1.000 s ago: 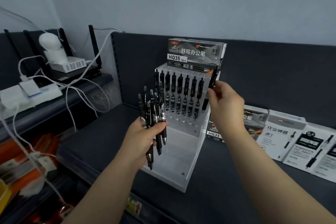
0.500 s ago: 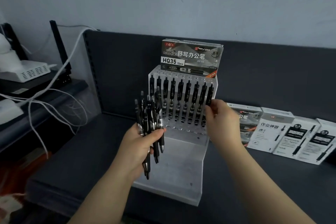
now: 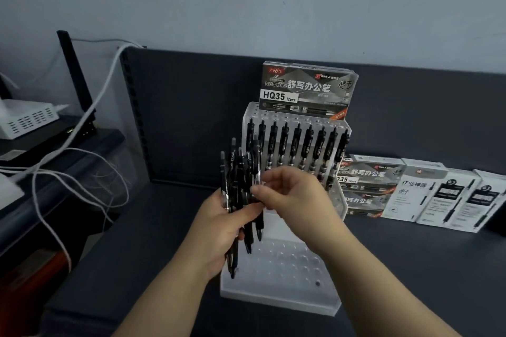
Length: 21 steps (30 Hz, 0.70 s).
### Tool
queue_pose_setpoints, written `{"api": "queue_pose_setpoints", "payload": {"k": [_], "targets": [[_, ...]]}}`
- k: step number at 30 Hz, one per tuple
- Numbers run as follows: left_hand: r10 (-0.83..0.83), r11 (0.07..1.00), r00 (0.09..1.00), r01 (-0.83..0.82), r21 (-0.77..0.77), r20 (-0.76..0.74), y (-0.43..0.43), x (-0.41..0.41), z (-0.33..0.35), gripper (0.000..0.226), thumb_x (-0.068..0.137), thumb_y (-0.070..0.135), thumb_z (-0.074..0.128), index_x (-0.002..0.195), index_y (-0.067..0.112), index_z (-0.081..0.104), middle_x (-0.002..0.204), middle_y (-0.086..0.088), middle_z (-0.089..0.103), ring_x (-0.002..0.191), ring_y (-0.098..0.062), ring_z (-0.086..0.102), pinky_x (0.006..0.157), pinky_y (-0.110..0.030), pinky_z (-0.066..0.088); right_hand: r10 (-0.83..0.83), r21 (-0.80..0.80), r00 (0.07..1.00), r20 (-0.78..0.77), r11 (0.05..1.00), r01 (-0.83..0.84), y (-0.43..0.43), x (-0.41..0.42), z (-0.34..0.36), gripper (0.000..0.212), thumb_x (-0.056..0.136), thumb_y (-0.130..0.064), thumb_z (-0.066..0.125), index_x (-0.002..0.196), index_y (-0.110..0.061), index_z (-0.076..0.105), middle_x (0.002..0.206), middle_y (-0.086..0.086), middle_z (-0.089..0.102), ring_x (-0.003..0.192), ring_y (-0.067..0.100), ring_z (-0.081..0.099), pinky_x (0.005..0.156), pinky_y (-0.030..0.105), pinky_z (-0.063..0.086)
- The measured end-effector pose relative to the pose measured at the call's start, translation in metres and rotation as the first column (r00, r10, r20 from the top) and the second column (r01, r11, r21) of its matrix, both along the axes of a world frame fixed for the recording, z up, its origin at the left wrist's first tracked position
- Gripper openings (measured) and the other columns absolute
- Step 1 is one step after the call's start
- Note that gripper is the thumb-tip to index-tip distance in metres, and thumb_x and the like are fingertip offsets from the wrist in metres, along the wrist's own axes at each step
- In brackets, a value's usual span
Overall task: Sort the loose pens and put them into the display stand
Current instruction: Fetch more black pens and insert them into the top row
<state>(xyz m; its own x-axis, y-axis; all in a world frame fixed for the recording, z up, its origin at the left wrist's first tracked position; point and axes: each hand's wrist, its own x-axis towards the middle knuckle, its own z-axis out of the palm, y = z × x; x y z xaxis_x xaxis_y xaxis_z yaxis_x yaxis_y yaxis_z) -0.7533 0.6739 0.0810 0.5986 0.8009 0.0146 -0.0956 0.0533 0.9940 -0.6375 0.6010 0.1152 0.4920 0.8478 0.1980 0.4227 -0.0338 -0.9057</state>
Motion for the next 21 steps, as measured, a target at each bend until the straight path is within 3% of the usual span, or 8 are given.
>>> {"api": "queue_pose_setpoints", "payload": {"k": [2, 5, 9, 12, 16, 21], "targets": [[-0.016, 1.0, 1.0, 0.016, 0.004, -0.003, 0.004, -0.006, 0.0, 0.019, 0.081, 0.006, 0.068, 0.09, 0.023, 0.067, 0.077, 0.004, 0.073, 0.074, -0.014, 0.064, 0.061, -0.032, 0.041, 0.018, 0.001, 0.994, -0.112, 1.0, -0.018, 0.007, -0.004, -0.001, 0.007, 0.081, -0.018, 0.071, 0.083, -0.015, 0.065, 0.064, -0.005, 0.063, 0.052, -0.001, 0.056, 0.05, 0.013, 0.044], [0.007, 0.999, 1.0, -0.006, -0.031, 0.023, 0.014, -0.017, 0.0, 0.015, 0.079, 0.008, 0.07, 0.089, 0.018, 0.067, 0.077, 0.0, 0.073, 0.075, -0.02, 0.065, 0.066, -0.037, 0.041, 0.018, 0.019, 0.989, -0.145, 1.0, -0.015, 0.013, -0.008, 0.005, 0.005, 0.083, -0.015, 0.067, 0.078, -0.014, 0.066, 0.06, -0.005, 0.061, 0.05, 0.003, 0.053, 0.05, 0.018, 0.045], [0.105, 0.987, 0.993, -0.097, -0.125, 0.058, 0.031, -0.03, 0.0, 0.012, 0.082, 0.011, 0.068, 0.094, 0.014, 0.064, 0.082, 0.001, 0.074, 0.07, -0.011, 0.067, 0.066, -0.033, 0.042, -0.186, 0.211, 0.977, -0.108, 0.956, 0.205, 0.026, -0.003, 0.022, 0.006, 0.087, -0.017, 0.063, 0.083, -0.017, 0.067, 0.065, -0.003, 0.064, 0.052, 0.006, 0.052, 0.049, 0.019, 0.045], [0.119, 0.981, 0.992, -0.11, -0.161, 0.043, 0.04, -0.038, -0.001, 0.014, 0.084, 0.013, 0.066, 0.098, 0.015, 0.064, 0.086, 0.0, 0.069, 0.07, -0.01, 0.069, 0.063, -0.03, 0.044, -0.326, 0.257, 0.945, 0.03, 0.916, 0.308, 0.044, 0.001, 0.022, 0.012, 0.089, -0.021, 0.062, 0.098, -0.015, 0.067, 0.075, -0.006, 0.066, 0.06, 0.004, 0.057, 0.054, 0.02, 0.045], [0.099, 0.981, 0.995, -0.093, -0.169, 0.026, 0.044, -0.042, -0.003, 0.013, 0.085, 0.012, 0.065, 0.099, 0.013, 0.064, 0.088, -0.001, 0.068, 0.07, -0.01, 0.071, 0.062, -0.031, 0.043, -0.35, 0.179, 0.908, 0.231, 0.932, 0.314, 0.058, -0.004, 0.007, 0.024, 0.091, -0.022, 0.059, 0.112, -0.012, 0.064, 0.081, -0.008, 0.062, 0.075, 0.01, 0.061, 0.07, 0.027, 0.053], [0.096, 0.982, 0.995, -0.089, -0.167, 0.036, 0.045, -0.044, -0.005, 0.009, 0.084, 0.009, 0.065, 0.093, 0.011, 0.064, 0.086, -0.004, 0.072, 0.073, -0.014, 0.072, 0.061, -0.029, 0.042, -0.31, 0.049, 0.837, 0.45, 0.945, 0.324, 0.063, -0.006, -0.007, 0.023, 0.094, -0.022, 0.052, 0.11, -0.009, 0.064, 0.089, 0.004, 0.069, 0.071, 0.011, 0.055, 0.061, 0.018, 0.041]]}}
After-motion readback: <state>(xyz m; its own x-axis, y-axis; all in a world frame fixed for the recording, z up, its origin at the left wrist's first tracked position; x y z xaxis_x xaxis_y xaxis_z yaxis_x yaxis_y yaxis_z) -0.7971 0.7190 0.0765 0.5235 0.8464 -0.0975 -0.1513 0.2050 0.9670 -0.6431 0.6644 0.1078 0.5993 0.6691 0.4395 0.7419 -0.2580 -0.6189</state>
